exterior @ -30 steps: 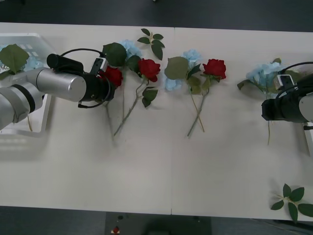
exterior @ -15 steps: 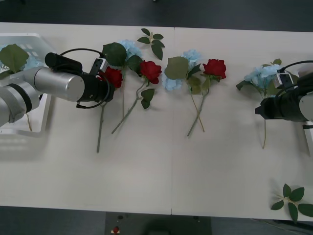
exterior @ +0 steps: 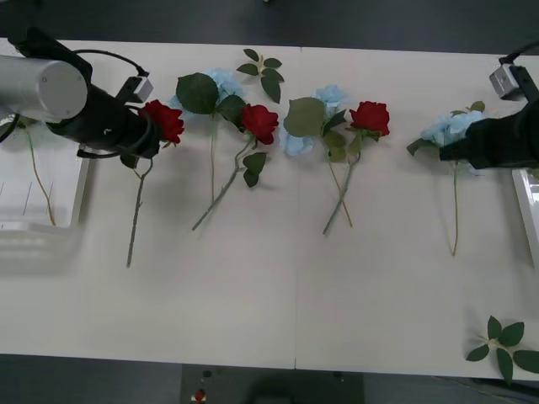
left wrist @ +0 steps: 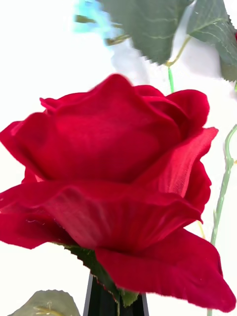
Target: Put the red flowers into the right box and the blue flowers into the left box
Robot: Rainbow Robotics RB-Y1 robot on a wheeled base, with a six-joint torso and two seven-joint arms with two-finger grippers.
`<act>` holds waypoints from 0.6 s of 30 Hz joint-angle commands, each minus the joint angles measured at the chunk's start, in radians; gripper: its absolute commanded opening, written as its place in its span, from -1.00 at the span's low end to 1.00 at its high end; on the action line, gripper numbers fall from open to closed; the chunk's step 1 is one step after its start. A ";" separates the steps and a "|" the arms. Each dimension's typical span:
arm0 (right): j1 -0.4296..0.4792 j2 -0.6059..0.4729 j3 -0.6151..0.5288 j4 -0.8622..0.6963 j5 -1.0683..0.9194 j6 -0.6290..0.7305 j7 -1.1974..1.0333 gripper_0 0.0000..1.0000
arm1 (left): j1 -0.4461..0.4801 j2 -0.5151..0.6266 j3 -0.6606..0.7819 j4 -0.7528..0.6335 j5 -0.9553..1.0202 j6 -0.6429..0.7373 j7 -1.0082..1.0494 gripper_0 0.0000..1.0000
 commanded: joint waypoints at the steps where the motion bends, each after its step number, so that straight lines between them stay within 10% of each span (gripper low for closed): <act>1: 0.120 -0.052 -0.198 -0.118 -0.130 -0.007 0.090 0.51 | -0.010 0.062 0.080 -0.026 0.025 0.103 -0.053 -1.00; 11: 0.531 0.044 -0.656 -0.278 -0.686 -0.032 0.242 0.51 | 0.010 0.101 0.335 0.047 0.128 0.322 -0.291 -1.00; 18: 0.639 0.103 -0.666 -0.310 -0.755 -0.046 0.503 0.51 | 0.073 0.081 0.480 0.024 0.315 0.313 -0.443 -1.00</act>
